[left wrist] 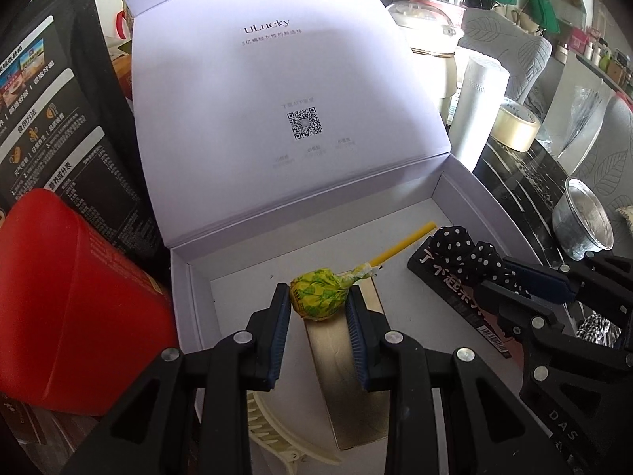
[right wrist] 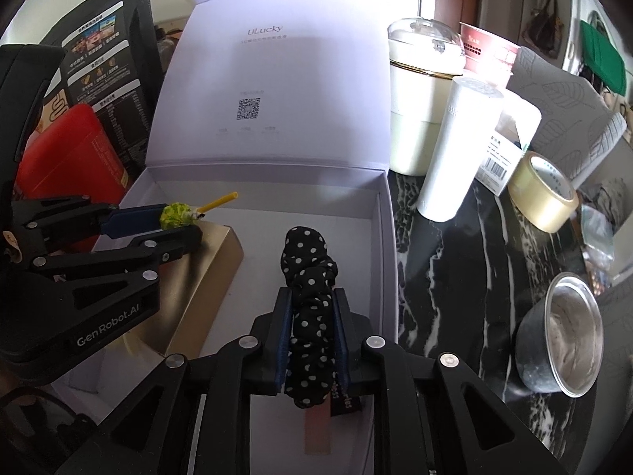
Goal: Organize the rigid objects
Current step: 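Open both tools to release the lollipop and scrunchie in the box, then withdraw both tools toward the purple card and gingham scrunchie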
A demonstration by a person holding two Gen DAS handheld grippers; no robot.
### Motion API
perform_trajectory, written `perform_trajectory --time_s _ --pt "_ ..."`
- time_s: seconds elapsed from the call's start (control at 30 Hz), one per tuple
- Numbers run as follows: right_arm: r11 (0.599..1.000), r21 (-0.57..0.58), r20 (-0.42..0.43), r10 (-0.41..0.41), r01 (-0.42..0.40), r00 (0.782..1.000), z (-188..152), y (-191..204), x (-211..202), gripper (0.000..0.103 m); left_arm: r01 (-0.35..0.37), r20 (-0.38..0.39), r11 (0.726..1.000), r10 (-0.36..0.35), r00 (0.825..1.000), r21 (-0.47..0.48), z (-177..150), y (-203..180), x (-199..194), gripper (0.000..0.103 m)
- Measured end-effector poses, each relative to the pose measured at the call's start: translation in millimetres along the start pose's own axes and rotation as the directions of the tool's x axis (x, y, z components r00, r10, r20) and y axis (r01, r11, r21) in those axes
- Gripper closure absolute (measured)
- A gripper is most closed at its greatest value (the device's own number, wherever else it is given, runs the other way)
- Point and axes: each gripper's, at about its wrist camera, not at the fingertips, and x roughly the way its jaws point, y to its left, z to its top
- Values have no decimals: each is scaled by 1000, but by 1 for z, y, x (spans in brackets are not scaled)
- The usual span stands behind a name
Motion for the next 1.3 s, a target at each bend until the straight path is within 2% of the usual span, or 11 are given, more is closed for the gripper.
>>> perform_trajectory --time_s 0.13,0.23,0.27,0.3,0.37,0.4,0.53,0.83,1.3 --pt "1000 8 11 11 -12 1000 2 0 -6 71 -1 -17 1000 1 1000 -15 3 0 0 75" --pt "1000 2 23 10 -10 1000 2 2 -13 69 -14 -25 1000 13 1000 -13 3 0 -2 72" --pt "1000 -1 27 8 -8 1000 3 2 -15 69 -19 -22 1000 19 1000 -14 3 0 -3 62" --pt "1000 -2 30 6 -6 1000 3 2 -17 69 -25 -17 1000 25 1000 -15 3 0 -5 42" --pt "1000 -2 37 2 -2 999 3 2 -21 69 -26 -2 999 26 1000 -21 4 1 -10 16" --pt "1000 -1 40 -1 1 999 4 2 -23 69 -7 10 1000 7 1000 -24 4 1 -14 15" --pt "1000 10 55 -3 3 998 5 -3 -33 69 -27 27 999 28 999 -22 5 -2 -23 15" --pt "1000 4 104 -14 14 994 6 -3 -57 69 13 78 1000 -12 997 -12 6 -8 -49 15" --pt "998 42 181 -57 50 982 -3 -10 -107 69 52 175 998 -56 983 27 4 -22 -100 15"
